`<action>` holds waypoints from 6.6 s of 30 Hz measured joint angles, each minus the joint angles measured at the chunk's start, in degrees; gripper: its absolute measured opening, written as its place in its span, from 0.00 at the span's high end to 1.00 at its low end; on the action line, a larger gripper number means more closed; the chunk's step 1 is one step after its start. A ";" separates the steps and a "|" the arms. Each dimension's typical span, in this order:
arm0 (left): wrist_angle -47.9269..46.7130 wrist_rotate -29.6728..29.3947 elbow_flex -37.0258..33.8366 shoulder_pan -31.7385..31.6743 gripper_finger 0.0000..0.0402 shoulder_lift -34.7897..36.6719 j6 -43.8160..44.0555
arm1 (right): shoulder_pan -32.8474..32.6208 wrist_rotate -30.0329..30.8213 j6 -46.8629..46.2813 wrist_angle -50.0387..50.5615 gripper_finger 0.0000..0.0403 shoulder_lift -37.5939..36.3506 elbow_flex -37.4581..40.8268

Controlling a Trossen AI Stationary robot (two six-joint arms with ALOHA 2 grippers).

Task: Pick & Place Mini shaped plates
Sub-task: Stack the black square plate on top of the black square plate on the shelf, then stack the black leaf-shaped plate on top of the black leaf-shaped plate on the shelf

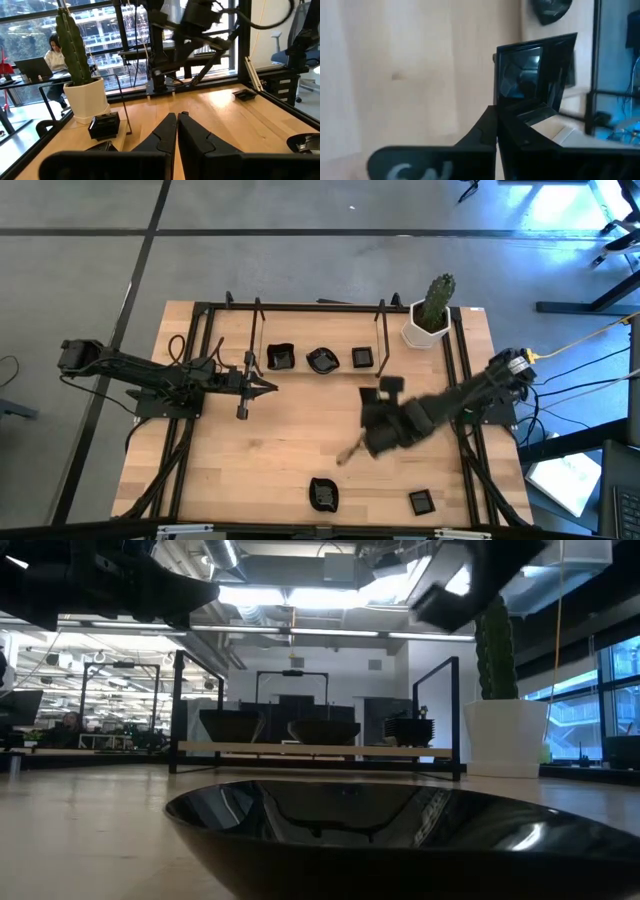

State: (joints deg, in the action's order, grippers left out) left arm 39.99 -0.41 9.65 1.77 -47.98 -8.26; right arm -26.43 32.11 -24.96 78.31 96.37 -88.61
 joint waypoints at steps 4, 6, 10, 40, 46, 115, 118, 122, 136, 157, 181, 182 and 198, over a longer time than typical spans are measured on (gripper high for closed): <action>0.00 -0.01 0.00 -0.01 0.98 0.01 -0.74 | 6.59 -2.85 12.61 -5.40 0.99 -0.01 -0.01; -0.02 0.01 0.00 0.00 0.98 0.01 -1.41 | 9.35 -3.40 16.57 -7.48 0.99 -0.01 -0.01; -0.01 0.01 0.00 0.00 0.98 -0.01 -1.50 | 14.86 -3.36 20.57 -7.70 0.99 -0.01 -0.01; -0.24 0.01 0.00 0.01 0.98 -0.01 -2.44 | 30.58 -4.24 28.40 -20.09 0.98 2.90 10.35; -0.39 0.00 0.00 0.02 0.97 0.00 -2.44 | 30.64 -4.23 29.61 -19.66 0.98 5.70 10.35; -1.22 -0.02 0.02 0.00 0.98 -0.01 -2.45 | 16.21 -34.26 31.48 -65.80 0.98 -58.24 45.27; -1.24 -0.01 0.02 0.02 0.99 0.00 -2.48 | 16.00 -34.53 31.20 -76.58 0.99 -65.38 54.86; -1.25 -0.02 0.02 0.00 0.98 -0.01 -2.44 | 15.67 -34.70 31.59 -87.93 0.99 -71.17 65.57; -6.01 -1.22 0.02 0.01 0.99 -0.01 0.03 | 15.69 -40.71 37.21 -99.17 0.99 -78.66 79.29; -19.93 -15.03 13.27 17.30 0.99 -13.93 -3.68 | 15.71 -42.24 37.20 -98.35 0.99 -86.04 82.11; -58.22 -28.88 66.45 40.47 0.60 -64.15 -6.51 | 15.71 -42.26 34.24 -96.82 0.99 -86.02 82.02; -59.38 -27.80 67.11 40.37 0.58 -64.71 -7.33 | 15.69 -42.26 33.87 -96.65 0.99 -86.02 82.02; -56.52 -4.58 67.78 31.43 0.58 -67.54 -14.35 | 15.69 -42.25 34.43 -96.37 0.99 -86.02 82.02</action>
State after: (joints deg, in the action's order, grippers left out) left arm -16.53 -4.99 77.43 33.20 -115.52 -22.61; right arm -10.74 -10.14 9.47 -18.06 10.35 -6.59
